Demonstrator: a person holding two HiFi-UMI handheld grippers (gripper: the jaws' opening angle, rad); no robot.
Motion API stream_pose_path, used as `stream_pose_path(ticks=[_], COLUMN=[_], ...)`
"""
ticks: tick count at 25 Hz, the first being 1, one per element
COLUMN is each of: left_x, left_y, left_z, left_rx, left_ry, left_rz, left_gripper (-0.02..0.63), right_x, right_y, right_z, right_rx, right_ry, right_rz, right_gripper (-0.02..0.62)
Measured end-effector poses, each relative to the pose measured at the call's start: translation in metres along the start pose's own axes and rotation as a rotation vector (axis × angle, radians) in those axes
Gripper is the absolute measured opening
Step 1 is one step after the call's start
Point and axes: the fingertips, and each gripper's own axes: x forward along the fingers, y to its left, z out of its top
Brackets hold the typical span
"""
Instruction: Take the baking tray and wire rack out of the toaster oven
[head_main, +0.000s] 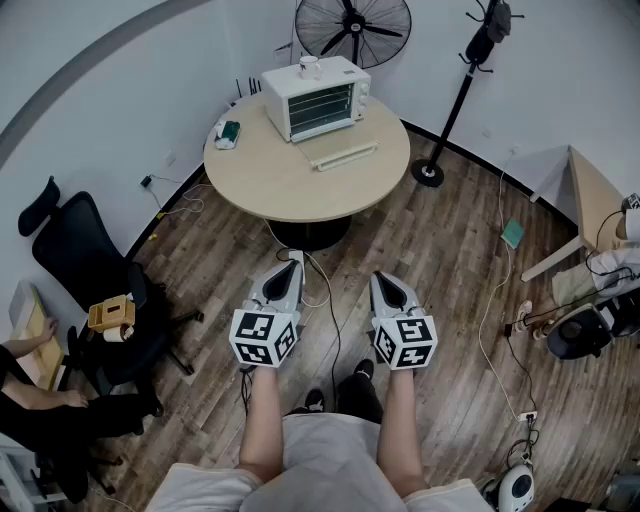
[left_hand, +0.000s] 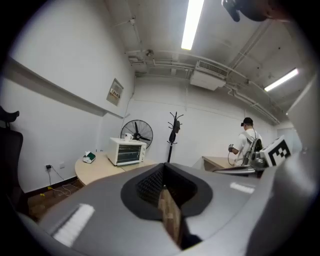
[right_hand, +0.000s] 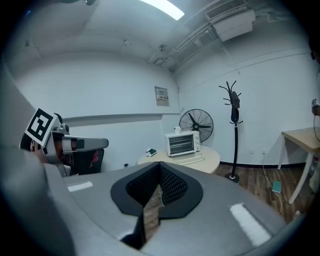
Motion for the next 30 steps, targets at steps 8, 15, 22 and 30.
stream_pose_path(ticks=[8, 15, 22, 30], left_x=[0.06, 0.11, 0.128, 0.175], left_y=[-0.005, -0.032, -0.02, 0.007], left_z=[0.002, 0.031, 0.035, 0.034], left_rx=[-0.065, 0.05, 0.061, 0.019], left_ry=[0.027, 0.077, 0.066, 0.066], left_rz=[0.045, 0.074, 0.144, 0.142], left_gripper=[0.055, 0.055, 0.055, 0.055], right_x=[0.031, 0.061, 0.089, 0.14], right_y=[-0.055, -0.113, -0.14, -0.162], right_z=[0.021, 0.045, 0.035, 0.051], right_rx=[0.042, 0.154, 0.167, 0.148], right_ry=[-0.069, -0.086, -0.061, -0.074], right_rz=[0.11, 0.176, 0.215, 0.236], right_gripper=[-0.003, -0.003, -0.003, -0.003])
